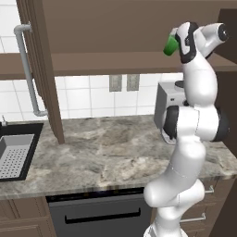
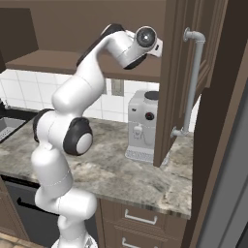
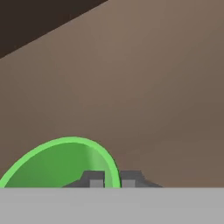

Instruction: Open the cabinet directly in front. Then move the liquor and the cup to the dining counter with the candle on it.

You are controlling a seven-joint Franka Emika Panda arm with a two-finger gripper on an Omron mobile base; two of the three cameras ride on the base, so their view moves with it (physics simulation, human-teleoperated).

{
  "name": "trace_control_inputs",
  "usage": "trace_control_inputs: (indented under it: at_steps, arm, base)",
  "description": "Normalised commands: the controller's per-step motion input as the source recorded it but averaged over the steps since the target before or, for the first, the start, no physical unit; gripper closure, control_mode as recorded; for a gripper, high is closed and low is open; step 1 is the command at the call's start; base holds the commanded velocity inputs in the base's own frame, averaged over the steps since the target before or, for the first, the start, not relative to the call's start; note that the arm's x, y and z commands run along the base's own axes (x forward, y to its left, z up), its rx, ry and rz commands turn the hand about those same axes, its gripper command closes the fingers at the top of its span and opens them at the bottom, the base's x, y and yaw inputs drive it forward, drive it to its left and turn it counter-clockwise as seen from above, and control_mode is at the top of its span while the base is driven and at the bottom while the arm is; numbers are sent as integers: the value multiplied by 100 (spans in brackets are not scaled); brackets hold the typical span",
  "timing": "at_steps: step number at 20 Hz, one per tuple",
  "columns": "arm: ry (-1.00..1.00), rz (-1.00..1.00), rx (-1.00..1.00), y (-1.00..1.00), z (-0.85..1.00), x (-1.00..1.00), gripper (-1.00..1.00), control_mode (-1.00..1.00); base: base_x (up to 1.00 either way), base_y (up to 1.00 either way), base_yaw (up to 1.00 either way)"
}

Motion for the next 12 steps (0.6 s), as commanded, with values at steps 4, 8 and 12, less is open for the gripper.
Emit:
trace_control_inputs:
  at_steps: [4,8,12]
  arm:
    - [-2,0,0,0,0,-6,100,-100]
    - [-16,0,0,0,2,-68,100,-100]
    - [-21,3,0,0,10,-100,100,-100]
  base:
    - [0,0,0]
    - [0,0,0]
    - [0,0,0]
